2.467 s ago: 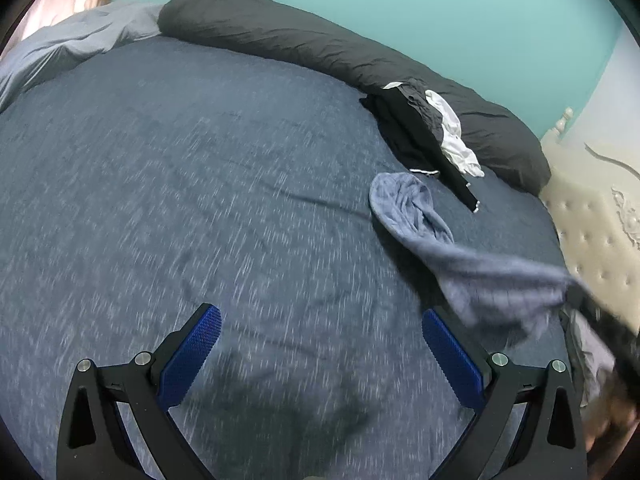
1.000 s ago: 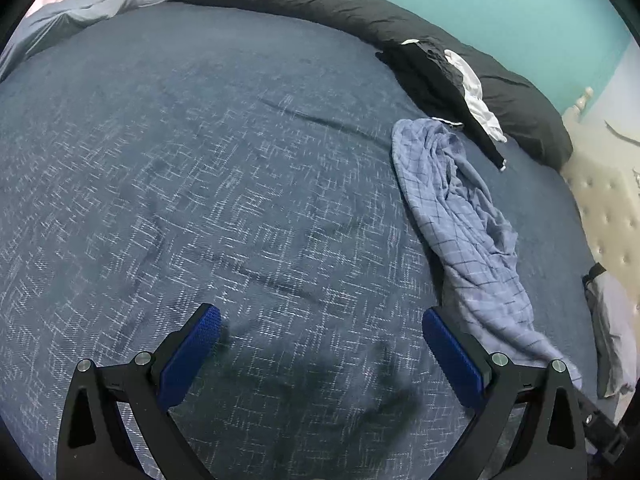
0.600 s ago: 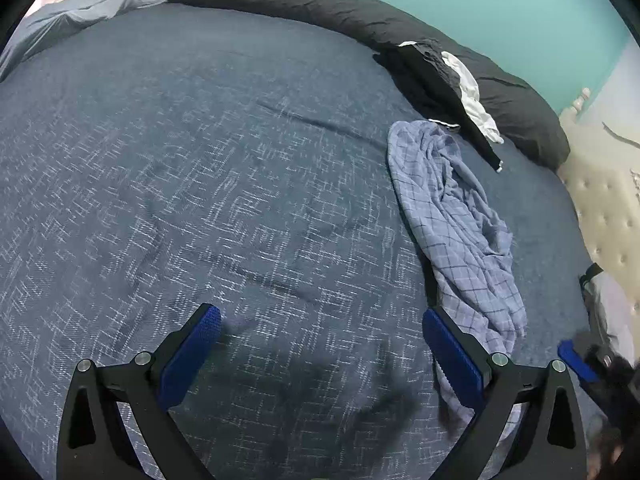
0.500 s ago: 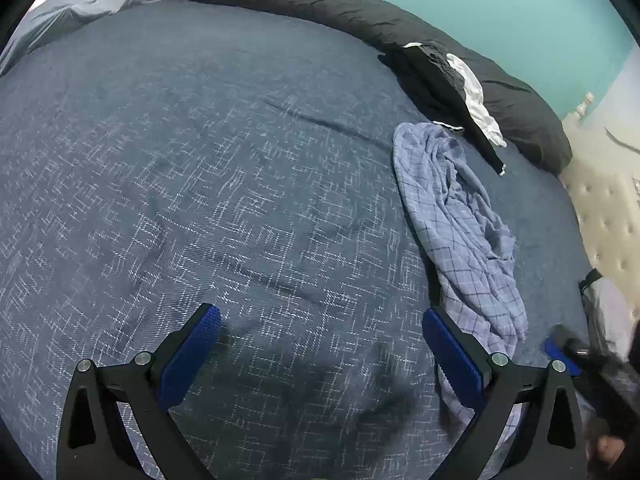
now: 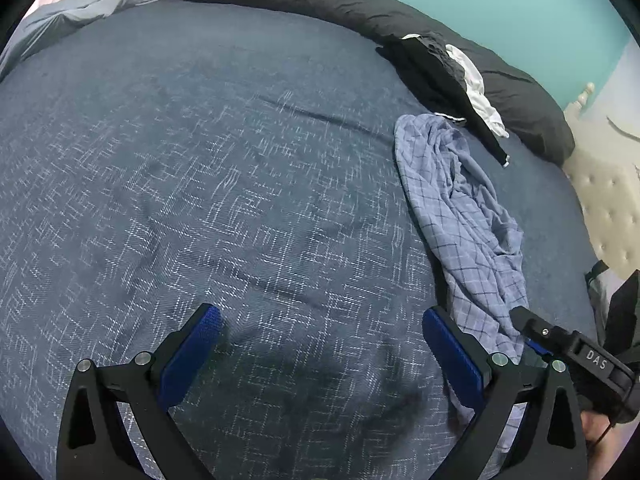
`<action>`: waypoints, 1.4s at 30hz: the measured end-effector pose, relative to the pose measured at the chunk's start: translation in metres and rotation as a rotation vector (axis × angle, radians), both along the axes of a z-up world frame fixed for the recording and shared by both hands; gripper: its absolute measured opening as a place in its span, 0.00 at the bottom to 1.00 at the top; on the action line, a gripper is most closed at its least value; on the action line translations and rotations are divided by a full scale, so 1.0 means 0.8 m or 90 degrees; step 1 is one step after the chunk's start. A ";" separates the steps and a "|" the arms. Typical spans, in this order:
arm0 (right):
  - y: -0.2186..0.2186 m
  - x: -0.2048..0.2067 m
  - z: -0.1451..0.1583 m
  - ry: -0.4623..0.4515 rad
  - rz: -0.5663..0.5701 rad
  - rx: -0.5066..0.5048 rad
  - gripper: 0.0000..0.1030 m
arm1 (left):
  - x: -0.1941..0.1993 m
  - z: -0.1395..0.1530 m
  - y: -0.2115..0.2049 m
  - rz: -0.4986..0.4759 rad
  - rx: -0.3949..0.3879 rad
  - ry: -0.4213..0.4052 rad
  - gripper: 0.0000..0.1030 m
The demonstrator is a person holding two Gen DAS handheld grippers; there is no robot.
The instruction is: Fold clothes
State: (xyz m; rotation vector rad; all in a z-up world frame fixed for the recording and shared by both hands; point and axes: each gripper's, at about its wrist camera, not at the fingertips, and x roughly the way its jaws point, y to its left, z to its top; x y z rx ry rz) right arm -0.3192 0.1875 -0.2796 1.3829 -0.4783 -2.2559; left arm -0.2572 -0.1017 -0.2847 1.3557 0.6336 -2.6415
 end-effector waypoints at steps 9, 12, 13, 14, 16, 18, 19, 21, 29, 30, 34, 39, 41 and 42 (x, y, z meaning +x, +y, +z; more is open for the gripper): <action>-0.005 0.001 0.019 0.042 0.043 -0.090 0.09 | 0.001 -0.007 -0.012 0.007 -0.001 -0.006 1.00; -0.025 0.006 0.039 0.071 0.096 -0.132 0.09 | 0.001 -0.007 -0.020 0.020 -0.001 -0.005 1.00; -0.031 0.007 0.042 0.071 0.117 -0.149 0.09 | 0.002 -0.007 -0.023 0.025 -0.001 -0.005 1.00; -0.034 0.008 0.044 0.070 0.131 -0.158 0.09 | 0.002 -0.007 -0.026 0.030 0.000 -0.005 1.00; -0.047 0.011 0.041 0.059 0.162 -0.161 0.09 | 0.003 -0.008 -0.032 0.037 0.001 -0.006 1.00; -0.058 0.012 0.034 0.044 0.180 -0.163 0.10 | 0.004 -0.008 -0.034 0.040 0.002 -0.006 1.00; -0.061 0.013 0.030 0.036 0.190 -0.161 0.12 | 0.004 -0.008 -0.035 0.040 0.002 -0.006 1.00; -0.065 0.013 0.026 0.026 0.203 -0.157 0.12 | 0.005 -0.007 -0.034 0.038 0.002 -0.005 1.00; 0.007 -0.002 0.032 0.054 0.037 -0.176 0.17 | 0.002 -0.009 -0.022 0.011 0.011 -0.007 1.00; 0.017 -0.006 0.029 0.051 0.014 -0.164 0.17 | 0.002 -0.009 -0.019 0.004 0.014 -0.008 1.00; 0.031 -0.012 0.006 0.007 -0.034 -0.122 0.18 | -0.001 -0.009 -0.005 -0.025 0.012 -0.007 1.00; 0.027 -0.021 -0.014 -0.027 -0.047 -0.146 0.31 | 0.000 -0.006 -0.008 -0.026 0.002 -0.006 1.00; 0.027 -0.025 -0.016 -0.031 -0.054 -0.172 0.42 | -0.001 -0.006 -0.015 -0.018 0.004 -0.007 1.00; 0.027 -0.026 -0.014 -0.029 -0.056 -0.179 0.44 | -0.002 -0.006 -0.018 -0.015 0.005 -0.008 1.00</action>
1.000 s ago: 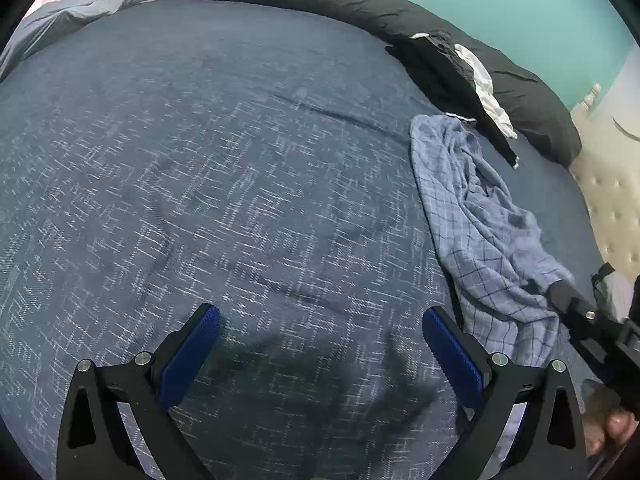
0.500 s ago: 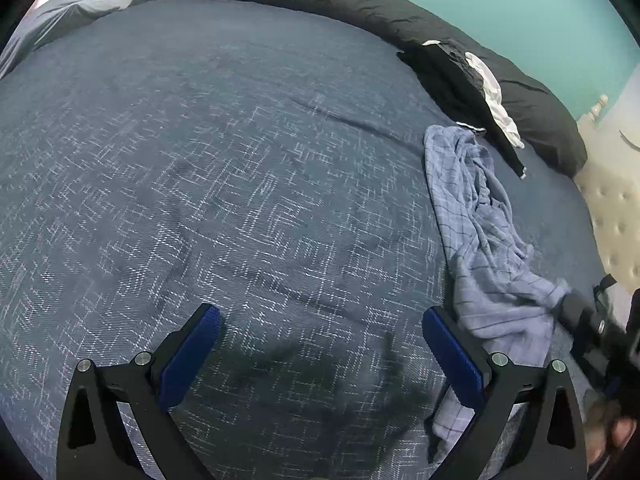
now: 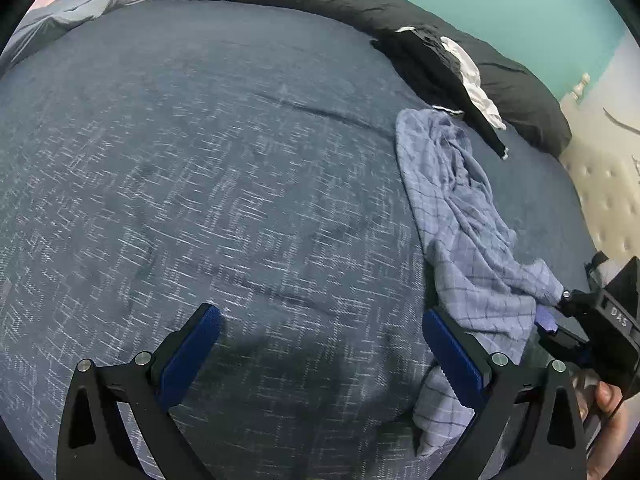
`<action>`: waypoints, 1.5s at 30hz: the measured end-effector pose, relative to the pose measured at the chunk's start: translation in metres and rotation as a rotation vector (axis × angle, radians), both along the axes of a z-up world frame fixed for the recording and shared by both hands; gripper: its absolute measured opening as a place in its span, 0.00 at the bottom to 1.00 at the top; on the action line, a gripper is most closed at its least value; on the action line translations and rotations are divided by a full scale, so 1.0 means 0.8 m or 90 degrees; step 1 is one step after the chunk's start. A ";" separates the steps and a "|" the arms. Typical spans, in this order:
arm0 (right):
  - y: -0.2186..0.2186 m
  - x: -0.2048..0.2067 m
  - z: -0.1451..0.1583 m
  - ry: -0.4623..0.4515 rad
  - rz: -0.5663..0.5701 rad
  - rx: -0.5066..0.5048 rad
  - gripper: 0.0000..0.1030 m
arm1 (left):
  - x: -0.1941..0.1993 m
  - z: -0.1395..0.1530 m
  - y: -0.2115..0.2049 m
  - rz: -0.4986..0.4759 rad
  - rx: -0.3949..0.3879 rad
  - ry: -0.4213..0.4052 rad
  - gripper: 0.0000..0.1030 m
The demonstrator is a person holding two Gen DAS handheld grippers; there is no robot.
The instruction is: Fold clothes
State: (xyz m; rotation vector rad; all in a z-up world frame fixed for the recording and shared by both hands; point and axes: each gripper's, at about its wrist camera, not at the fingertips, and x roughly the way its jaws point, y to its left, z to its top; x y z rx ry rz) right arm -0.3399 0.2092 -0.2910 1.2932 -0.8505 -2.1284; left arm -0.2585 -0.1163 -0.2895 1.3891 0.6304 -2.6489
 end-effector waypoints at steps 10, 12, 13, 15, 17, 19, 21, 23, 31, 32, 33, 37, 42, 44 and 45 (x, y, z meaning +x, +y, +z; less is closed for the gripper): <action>-0.020 -0.048 -0.010 -0.028 -0.024 0.000 0.46 | 0.004 0.002 -0.023 0.022 0.030 0.000 1.00; -0.028 -0.058 -0.013 -0.034 -0.021 0.002 0.46 | 0.008 0.005 -0.027 0.024 0.027 0.006 1.00; -0.033 -0.060 -0.010 -0.029 -0.012 -0.002 0.45 | 0.008 0.006 -0.028 0.025 0.025 0.007 1.00; -0.042 -0.057 0.000 -0.011 0.007 0.001 0.35 | 0.008 0.007 -0.032 0.030 0.030 0.008 1.00; -0.059 -0.058 0.012 0.016 0.037 0.020 0.23 | 0.009 0.007 -0.036 0.038 0.039 0.007 1.00; -0.077 -0.060 0.022 0.029 0.063 0.017 0.16 | 0.012 0.007 -0.040 0.047 0.044 0.009 1.00; -0.099 -0.060 0.030 0.044 0.096 0.016 0.14 | 0.011 0.009 -0.043 0.051 0.045 0.011 1.00; -0.120 -0.056 0.038 0.064 0.136 0.022 0.13 | 0.012 0.009 -0.048 0.060 0.044 0.013 1.00; -0.167 -0.037 0.033 0.057 0.238 0.025 0.13 | 0.014 0.005 -0.057 0.073 0.049 0.011 1.00; -0.157 -0.035 0.034 0.056 0.220 0.020 0.13 | 0.013 0.006 -0.055 0.072 0.049 0.011 1.00; -0.145 -0.034 0.035 0.058 0.199 0.014 0.13 | 0.013 0.006 -0.055 0.072 0.049 0.011 1.00; -0.089 -0.028 0.040 0.066 0.102 0.026 0.14 | 0.012 0.006 -0.053 0.072 0.048 0.012 1.00; -0.041 -0.030 0.019 0.010 0.031 0.098 0.29 | 0.009 0.004 -0.051 0.069 0.047 0.011 1.00; -0.041 -0.028 0.009 -0.007 0.034 0.110 0.30 | 0.007 0.004 -0.049 0.067 0.047 0.010 1.00; -0.040 -0.027 0.004 -0.016 0.036 0.116 0.30 | 0.007 0.004 -0.048 0.065 0.046 0.010 1.00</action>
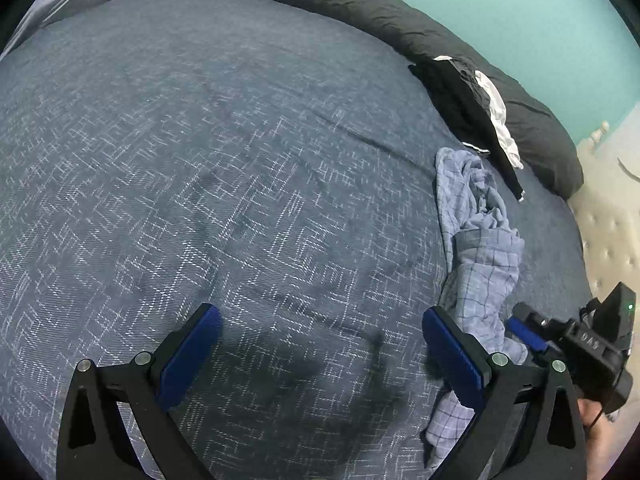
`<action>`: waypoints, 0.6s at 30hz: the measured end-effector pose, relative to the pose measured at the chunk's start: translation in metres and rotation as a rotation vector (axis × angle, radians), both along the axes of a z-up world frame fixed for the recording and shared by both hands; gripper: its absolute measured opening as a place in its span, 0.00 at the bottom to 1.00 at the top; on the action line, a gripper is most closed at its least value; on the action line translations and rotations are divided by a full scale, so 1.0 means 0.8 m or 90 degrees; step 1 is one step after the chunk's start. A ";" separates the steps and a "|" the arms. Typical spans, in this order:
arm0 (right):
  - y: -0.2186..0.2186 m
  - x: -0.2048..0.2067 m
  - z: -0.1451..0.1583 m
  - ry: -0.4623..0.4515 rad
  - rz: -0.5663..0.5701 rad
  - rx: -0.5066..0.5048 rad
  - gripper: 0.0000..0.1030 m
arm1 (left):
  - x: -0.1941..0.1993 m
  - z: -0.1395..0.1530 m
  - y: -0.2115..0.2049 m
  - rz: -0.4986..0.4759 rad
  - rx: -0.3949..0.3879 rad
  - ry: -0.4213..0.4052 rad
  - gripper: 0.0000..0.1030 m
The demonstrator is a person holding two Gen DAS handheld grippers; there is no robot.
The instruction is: Fold clothes
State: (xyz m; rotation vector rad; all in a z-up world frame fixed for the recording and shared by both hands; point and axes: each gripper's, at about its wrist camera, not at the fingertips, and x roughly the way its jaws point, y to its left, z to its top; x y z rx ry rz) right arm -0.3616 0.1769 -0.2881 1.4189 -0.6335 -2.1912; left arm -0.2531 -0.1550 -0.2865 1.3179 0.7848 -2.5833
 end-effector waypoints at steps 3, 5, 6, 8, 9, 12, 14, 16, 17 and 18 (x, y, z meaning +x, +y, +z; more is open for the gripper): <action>-0.008 0.005 -0.012 -0.011 0.020 0.013 0.31 | -0.001 0.000 0.002 -0.002 0.000 -0.001 1.00; -0.014 0.009 -0.017 -0.012 0.031 0.025 0.31 | -0.002 0.000 0.002 -0.003 0.000 -0.001 1.00; -0.016 0.011 -0.019 -0.010 0.035 0.033 0.31 | -0.002 0.000 0.002 -0.003 0.000 -0.001 1.00; -0.020 0.013 -0.019 -0.001 0.044 0.037 0.23 | -0.003 -0.001 0.002 -0.004 0.000 -0.002 1.00; -0.022 0.013 -0.019 0.002 0.049 0.037 0.20 | -0.004 -0.001 0.003 -0.005 0.000 -0.002 1.00; -0.022 0.013 -0.019 0.004 0.049 0.010 0.06 | -0.004 -0.001 0.004 -0.007 -0.002 -0.002 1.00; -0.012 0.017 -0.015 0.010 0.040 -0.017 0.03 | -0.003 -0.001 0.005 -0.008 -0.005 -0.001 1.00; -0.005 0.022 -0.004 0.029 0.028 -0.030 0.03 | -0.003 -0.001 0.006 -0.009 -0.006 0.000 1.00; -0.002 0.025 0.002 0.039 0.023 -0.036 0.03 | -0.003 -0.001 0.007 -0.009 -0.006 0.000 1.00; 0.003 0.027 0.009 0.049 0.019 -0.044 0.03 | -0.003 0.000 0.007 -0.011 -0.007 0.000 1.00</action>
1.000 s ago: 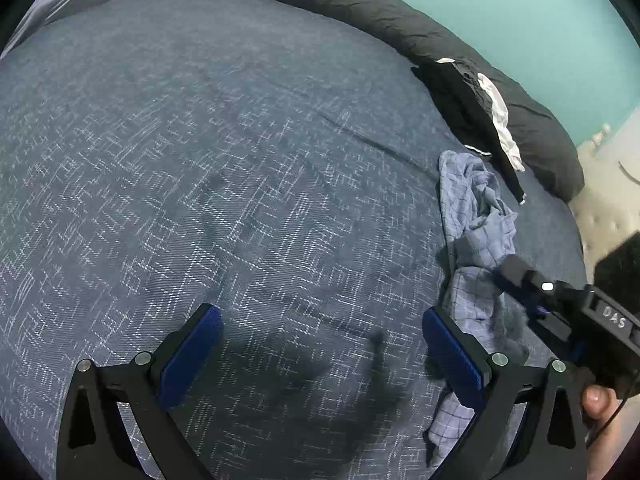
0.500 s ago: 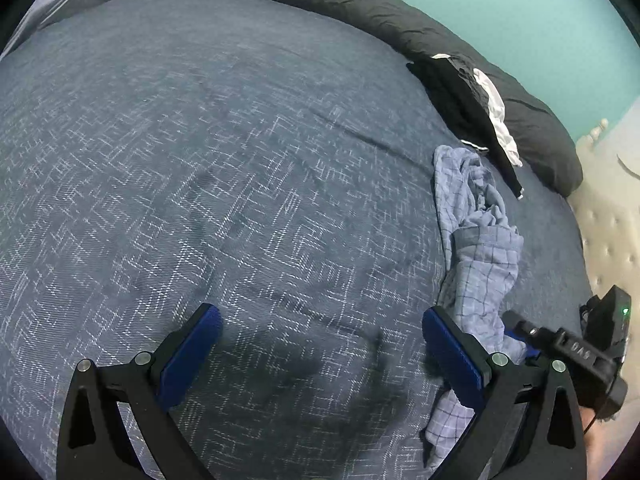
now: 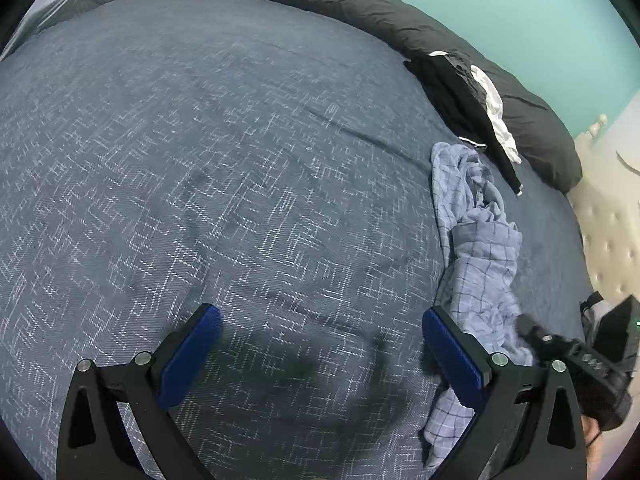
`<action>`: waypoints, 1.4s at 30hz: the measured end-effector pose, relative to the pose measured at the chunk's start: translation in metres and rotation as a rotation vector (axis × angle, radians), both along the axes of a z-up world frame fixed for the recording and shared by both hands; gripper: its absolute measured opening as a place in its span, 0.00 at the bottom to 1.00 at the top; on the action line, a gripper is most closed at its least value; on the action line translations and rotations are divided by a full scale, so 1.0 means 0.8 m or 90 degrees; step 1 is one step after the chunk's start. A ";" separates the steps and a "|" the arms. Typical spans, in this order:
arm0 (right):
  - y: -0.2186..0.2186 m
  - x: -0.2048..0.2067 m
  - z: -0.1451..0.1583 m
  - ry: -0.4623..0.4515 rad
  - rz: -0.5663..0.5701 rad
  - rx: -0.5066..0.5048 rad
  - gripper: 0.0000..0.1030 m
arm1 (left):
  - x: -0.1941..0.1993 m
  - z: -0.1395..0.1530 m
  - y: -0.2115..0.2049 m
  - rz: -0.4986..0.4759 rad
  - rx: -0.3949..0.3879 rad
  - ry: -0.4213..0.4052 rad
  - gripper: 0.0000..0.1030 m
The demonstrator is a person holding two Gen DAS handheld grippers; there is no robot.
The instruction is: Fold clothes
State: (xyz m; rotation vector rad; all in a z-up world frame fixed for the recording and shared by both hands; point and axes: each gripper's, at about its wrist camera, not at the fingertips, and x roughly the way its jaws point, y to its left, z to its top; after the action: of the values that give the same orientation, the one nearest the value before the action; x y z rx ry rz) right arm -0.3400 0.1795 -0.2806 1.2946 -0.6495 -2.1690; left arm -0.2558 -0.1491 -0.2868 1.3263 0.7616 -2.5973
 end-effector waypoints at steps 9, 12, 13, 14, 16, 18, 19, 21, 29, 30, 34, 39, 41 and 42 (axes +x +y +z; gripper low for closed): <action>0.049 0.027 0.086 0.106 -0.032 0.015 0.01 | -0.001 0.004 0.006 -0.007 -0.008 0.006 1.00; 0.056 0.030 0.097 0.119 -0.041 0.028 0.01 | -0.002 0.004 0.009 -0.011 -0.011 0.006 1.00; 0.057 0.031 0.095 0.113 -0.040 0.031 0.01 | -0.003 0.004 0.010 -0.012 -0.013 0.006 1.00; 0.056 0.031 0.087 0.096 -0.036 0.030 0.01 | -0.003 0.004 0.011 -0.013 -0.013 0.006 1.00; 0.052 0.028 0.065 0.062 -0.042 0.028 0.02 | -0.003 0.005 0.012 -0.013 -0.018 0.008 1.00; 0.049 0.028 0.046 0.037 -0.049 0.026 0.03 | -0.002 0.006 0.012 -0.014 -0.021 0.008 1.00; 0.049 0.028 0.037 0.026 -0.052 0.025 0.04 | -0.002 0.006 0.013 -0.015 -0.021 0.008 1.00; 0.047 0.028 0.020 0.003 -0.057 0.022 0.07 | -0.003 0.006 0.013 -0.016 -0.022 0.008 1.00; 0.041 0.019 -0.029 -0.058 -0.067 -0.002 0.39 | -0.003 0.003 0.018 -0.023 -0.030 0.002 1.00; 0.040 0.018 -0.034 -0.065 -0.066 -0.004 0.39 | -0.003 0.003 0.019 -0.024 -0.032 0.001 1.00; 0.035 0.016 -0.038 -0.062 -0.067 -0.001 0.39 | -0.004 0.002 0.022 -0.025 -0.034 0.000 1.00; 0.018 0.020 -0.028 -0.032 -0.051 0.053 0.41 | -0.004 0.001 0.023 -0.027 -0.037 -0.002 1.00; 0.012 0.022 -0.025 -0.024 -0.043 0.067 0.41 | -0.004 0.001 0.024 -0.027 -0.038 -0.002 1.00; 0.009 0.023 -0.024 -0.021 -0.038 0.073 0.41 | -0.004 0.001 0.024 -0.028 -0.038 -0.002 1.00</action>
State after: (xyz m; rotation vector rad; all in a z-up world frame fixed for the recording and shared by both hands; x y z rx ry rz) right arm -0.3220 0.1863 -0.3001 1.3897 -0.5913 -2.2666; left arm -0.2594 -0.1301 -0.2862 1.3452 0.6568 -2.6286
